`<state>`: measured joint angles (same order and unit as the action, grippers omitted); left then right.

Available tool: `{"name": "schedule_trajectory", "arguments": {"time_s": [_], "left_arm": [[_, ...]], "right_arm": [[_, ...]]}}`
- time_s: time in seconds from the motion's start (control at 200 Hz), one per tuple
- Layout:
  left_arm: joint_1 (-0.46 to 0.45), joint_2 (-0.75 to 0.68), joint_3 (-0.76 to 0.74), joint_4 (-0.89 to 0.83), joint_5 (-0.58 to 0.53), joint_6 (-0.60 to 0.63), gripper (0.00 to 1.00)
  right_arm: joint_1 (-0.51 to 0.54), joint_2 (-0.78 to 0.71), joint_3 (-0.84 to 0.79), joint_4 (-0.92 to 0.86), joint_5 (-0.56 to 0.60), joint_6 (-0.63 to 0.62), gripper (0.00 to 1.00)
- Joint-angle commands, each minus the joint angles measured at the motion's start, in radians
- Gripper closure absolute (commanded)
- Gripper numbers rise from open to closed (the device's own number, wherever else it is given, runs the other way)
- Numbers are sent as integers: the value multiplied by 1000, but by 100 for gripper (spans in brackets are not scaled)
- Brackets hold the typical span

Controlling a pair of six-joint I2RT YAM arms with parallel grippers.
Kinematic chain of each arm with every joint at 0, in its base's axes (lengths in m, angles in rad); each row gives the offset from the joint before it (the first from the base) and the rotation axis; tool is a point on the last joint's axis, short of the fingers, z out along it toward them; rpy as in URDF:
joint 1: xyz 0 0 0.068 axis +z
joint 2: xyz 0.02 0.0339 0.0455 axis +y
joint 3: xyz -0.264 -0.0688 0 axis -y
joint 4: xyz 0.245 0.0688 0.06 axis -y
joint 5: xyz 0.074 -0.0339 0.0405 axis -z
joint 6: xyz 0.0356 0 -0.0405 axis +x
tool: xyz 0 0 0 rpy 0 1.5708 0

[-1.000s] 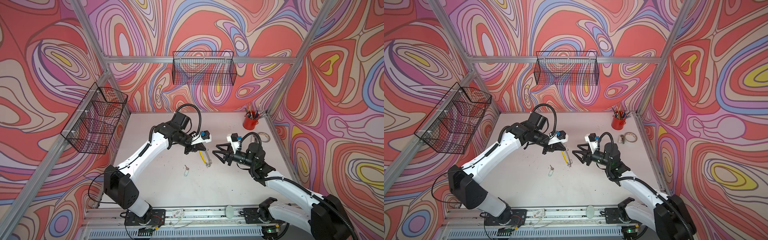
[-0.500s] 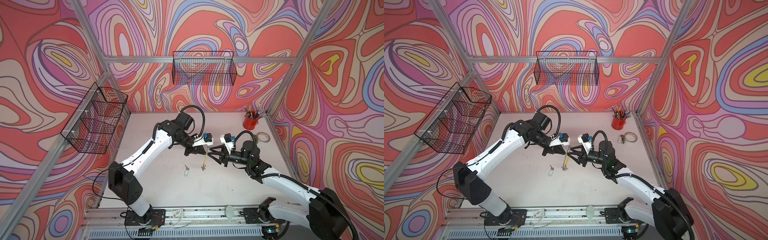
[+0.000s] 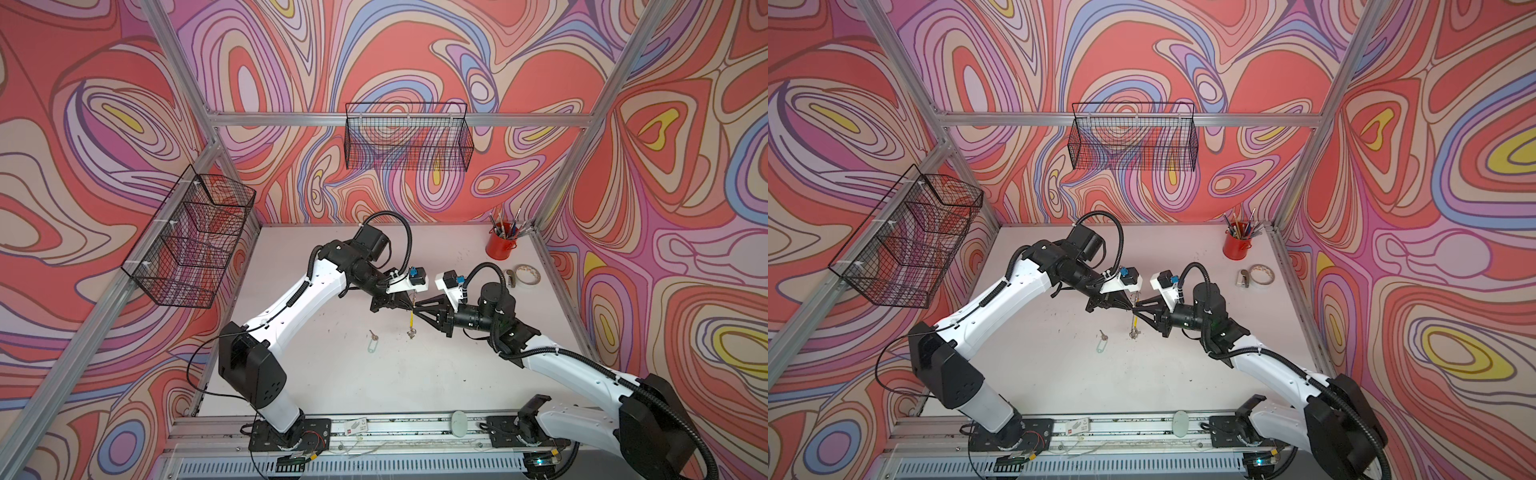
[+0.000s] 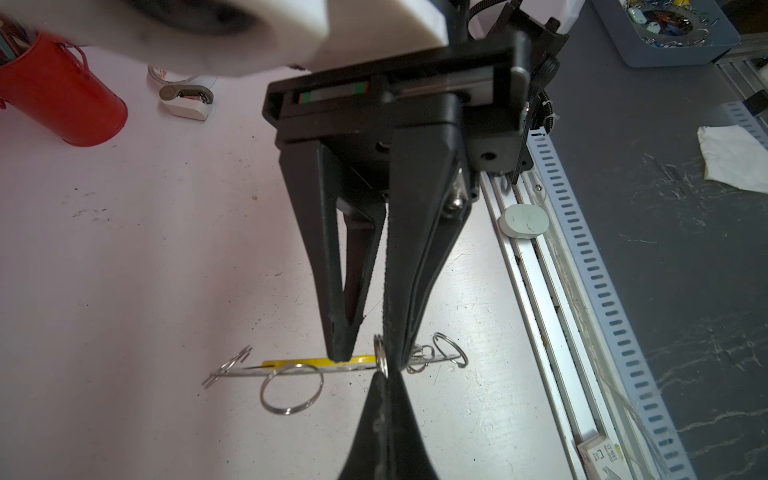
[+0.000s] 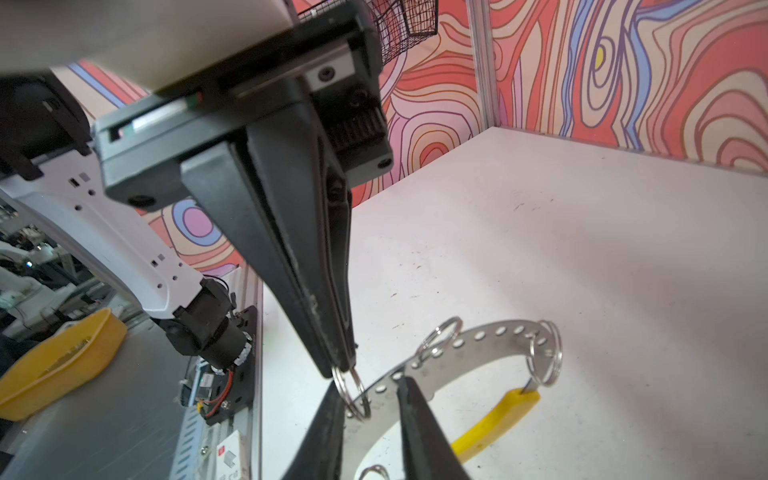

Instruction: Put the keys on the keyring

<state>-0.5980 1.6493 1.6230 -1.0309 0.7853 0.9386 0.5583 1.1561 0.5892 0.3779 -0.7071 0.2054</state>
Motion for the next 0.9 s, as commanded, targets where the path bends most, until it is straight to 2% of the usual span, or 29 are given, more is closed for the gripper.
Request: {"name": "schedule_trajectory", "arguments": {"time_s": [0.0, 0.045, 0.225, 0.391, 0.431, 0.551, 0.586, 0.666, 0.716, 0.751, 0.896], "left_arm": [[-6, 15, 28, -45, 25, 17, 100], [-6, 17, 27, -44, 28, 16, 100], [-2, 23, 30, -43, 37, 1, 100], [47, -27, -20, 34, 153, -77, 100], [69, -63, -71, 110, 193, -128, 99], [136, -207, -294, 442, 307, -341, 74], [158, -254, -373, 559, 339, -434, 67], [214, -354, -584, 966, 391, -704, 54], [238, -399, -718, 1237, 379, -862, 49], [245, -420, -792, 1373, 363, -930, 46], [226, -429, -933, 1624, 300, -1052, 42]], "right_arm": [[9, 11, 20, -5, -4, -14, 92], [9, 11, 18, -5, -4, -14, 100], [8, 7, -4, 24, 4, -6, 100], [8, -1, -45, 109, 19, 15, 100], [9, -4, -60, 138, 20, 20, 100], [8, -4, -73, 191, 15, 27, 100], [8, -4, -74, 202, 6, 26, 100], [8, -4, -80, 226, -16, 24, 100], [8, -4, -86, 248, -27, 23, 100], [8, -4, -94, 268, -33, 25, 100], [8, -15, -125, 341, -50, 20, 100]]}}
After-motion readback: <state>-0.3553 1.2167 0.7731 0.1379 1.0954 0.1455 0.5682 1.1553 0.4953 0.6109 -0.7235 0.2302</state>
